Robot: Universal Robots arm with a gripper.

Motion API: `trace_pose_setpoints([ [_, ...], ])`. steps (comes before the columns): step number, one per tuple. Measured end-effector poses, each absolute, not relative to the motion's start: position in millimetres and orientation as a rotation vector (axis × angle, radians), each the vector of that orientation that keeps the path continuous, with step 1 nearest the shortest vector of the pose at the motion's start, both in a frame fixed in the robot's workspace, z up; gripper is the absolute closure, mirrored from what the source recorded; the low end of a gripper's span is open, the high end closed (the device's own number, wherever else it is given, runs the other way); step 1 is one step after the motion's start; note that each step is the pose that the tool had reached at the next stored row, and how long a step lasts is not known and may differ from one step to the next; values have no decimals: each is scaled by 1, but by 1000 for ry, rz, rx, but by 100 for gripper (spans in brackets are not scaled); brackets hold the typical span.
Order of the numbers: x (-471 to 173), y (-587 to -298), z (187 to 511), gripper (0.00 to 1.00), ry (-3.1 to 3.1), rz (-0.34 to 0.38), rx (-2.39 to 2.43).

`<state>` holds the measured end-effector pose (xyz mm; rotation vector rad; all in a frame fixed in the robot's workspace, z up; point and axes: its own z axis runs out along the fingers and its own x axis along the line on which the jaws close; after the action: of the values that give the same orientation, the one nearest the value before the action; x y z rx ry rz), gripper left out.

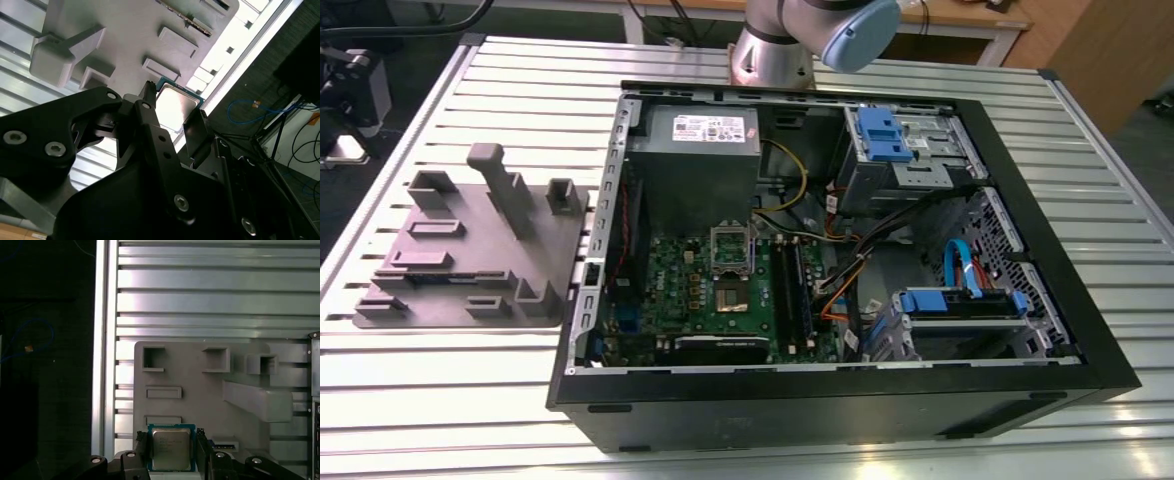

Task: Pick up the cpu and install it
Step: 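Pick up the cpu and move it towards the insertion slot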

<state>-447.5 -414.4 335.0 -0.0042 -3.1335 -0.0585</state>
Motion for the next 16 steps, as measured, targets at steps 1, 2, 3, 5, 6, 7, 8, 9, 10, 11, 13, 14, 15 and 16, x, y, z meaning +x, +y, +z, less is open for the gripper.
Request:
trace_pose_setpoints([
  [1,-447,-414,335,53,-3134,-58,-4],
  [2,-447,-414,336,53,-3133,-57,-4],
  [3,-448,-414,336,53,-3133,-56,-4],
  [5,-448,-414,337,53,-3133,-55,-4],
  [6,-448,-414,337,53,-3133,-55,-4],
  [7,-448,-414,338,53,-3133,-54,-4],
  [8,-448,-414,338,53,-3133,-54,-4],
  [9,-448,-414,338,53,-3133,-53,-4],
  [10,-448,-414,339,53,-3134,-52,-4],
  [11,-447,-414,339,53,-3134,-52,-4],
  [13,-448,-414,339,53,-3134,-50,-4],
  [14,-448,-414,340,53,-3134,-50,-4],
  [15,-448,-414,340,53,-3134,-49,-4],
  [16,-447,-414,340,53,-3134,-48,-4],
])
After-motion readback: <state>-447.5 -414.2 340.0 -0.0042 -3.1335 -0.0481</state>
